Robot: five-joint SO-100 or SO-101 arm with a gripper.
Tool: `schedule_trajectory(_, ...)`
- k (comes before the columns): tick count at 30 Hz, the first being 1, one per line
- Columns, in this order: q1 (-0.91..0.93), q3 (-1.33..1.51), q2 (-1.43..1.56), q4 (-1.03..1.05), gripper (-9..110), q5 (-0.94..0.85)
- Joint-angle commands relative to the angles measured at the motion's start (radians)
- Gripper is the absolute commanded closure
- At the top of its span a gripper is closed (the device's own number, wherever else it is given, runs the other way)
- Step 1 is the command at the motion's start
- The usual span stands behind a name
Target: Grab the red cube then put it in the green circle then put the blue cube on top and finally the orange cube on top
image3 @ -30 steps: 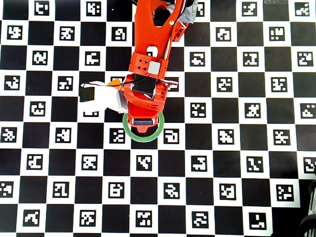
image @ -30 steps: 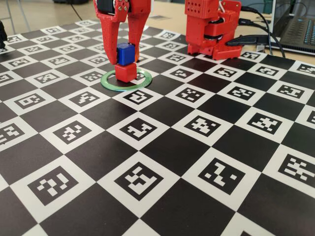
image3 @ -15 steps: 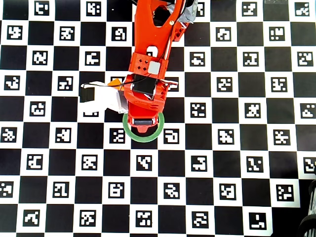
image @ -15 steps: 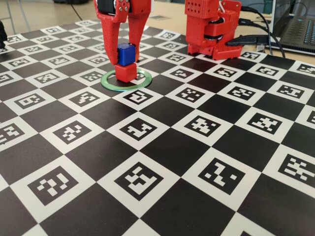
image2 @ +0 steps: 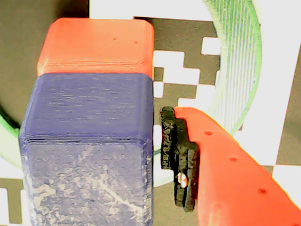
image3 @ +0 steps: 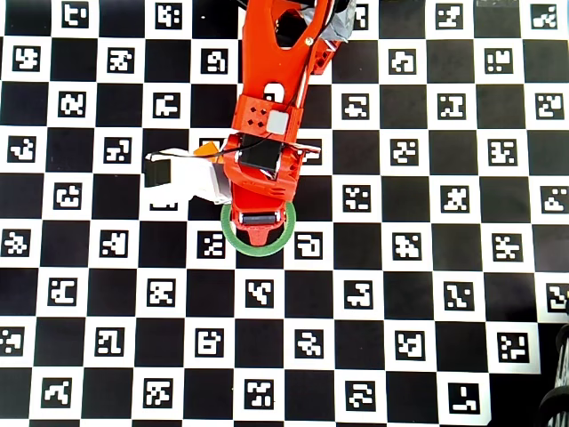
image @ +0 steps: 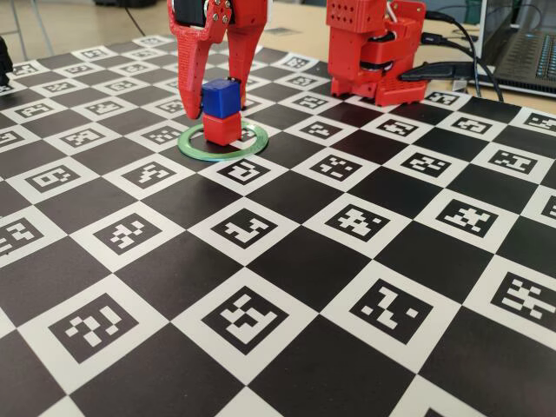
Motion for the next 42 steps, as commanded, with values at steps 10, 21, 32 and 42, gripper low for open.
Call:
schedule_trajectory(10,0.003,-0.152,0.089,0.224,57,0.023)
schedule_trajectory(21,0.15,-0.434,0.121,0.477,54,-0.107)
schedule_trajectory(32,0.411,-0.437,0.114,0.471,53,-0.308)
schedule_trajectory(42,0.509,-0.216,0.158,0.337,53,-0.44)
